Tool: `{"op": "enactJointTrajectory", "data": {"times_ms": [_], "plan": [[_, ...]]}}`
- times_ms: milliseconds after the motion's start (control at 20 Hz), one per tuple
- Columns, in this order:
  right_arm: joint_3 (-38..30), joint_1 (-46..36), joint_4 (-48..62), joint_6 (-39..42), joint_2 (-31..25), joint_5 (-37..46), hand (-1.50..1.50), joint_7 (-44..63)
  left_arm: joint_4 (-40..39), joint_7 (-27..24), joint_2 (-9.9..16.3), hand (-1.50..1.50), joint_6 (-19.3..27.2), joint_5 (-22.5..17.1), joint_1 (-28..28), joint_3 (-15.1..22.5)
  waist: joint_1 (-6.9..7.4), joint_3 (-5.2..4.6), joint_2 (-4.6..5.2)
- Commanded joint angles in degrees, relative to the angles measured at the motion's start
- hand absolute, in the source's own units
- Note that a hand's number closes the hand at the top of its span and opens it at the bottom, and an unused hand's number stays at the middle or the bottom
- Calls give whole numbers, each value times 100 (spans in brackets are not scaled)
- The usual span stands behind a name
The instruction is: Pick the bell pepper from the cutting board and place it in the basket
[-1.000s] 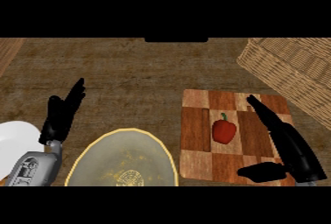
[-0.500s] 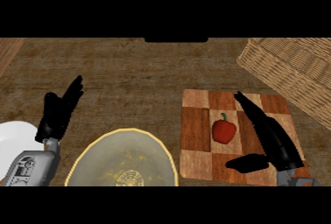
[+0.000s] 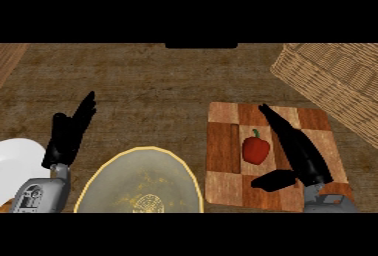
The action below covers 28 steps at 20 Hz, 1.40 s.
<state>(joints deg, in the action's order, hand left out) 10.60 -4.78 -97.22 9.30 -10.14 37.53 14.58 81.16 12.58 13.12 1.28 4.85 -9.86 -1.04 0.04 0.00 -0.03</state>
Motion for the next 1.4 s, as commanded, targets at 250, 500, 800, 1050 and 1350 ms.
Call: {"op": "enactJointTrajectory", "data": {"times_ms": [250, 500, 800, 1050, 1350], "plan": [[-110, -151, 729, -192, 356, 238, -150, -357, 409, 505, -72, 0, -192, 107, -120, -147, 4, 1, 1], [-33, -245, 1010, -438, 590, 471, -150, -451, 328, 477, -256, 0, -72, 283, -244, -116, 5, 1, 1], [123, -378, 1158, -501, 308, 1001, 150, -717, -177, -136, -385, 0, -58, 400, -39, -159, -5, 0, 6], [291, -317, 1045, -754, 294, 1443, 150, -845, 186, 414, -192, 0, -301, 194, -331, -336, -3, 0, -1], [618, -340, 1145, -130, -885, 1836, 150, -1850, -162, -7, -53, 0, -413, 213, -207, -423, 30, -4, -4]]}}
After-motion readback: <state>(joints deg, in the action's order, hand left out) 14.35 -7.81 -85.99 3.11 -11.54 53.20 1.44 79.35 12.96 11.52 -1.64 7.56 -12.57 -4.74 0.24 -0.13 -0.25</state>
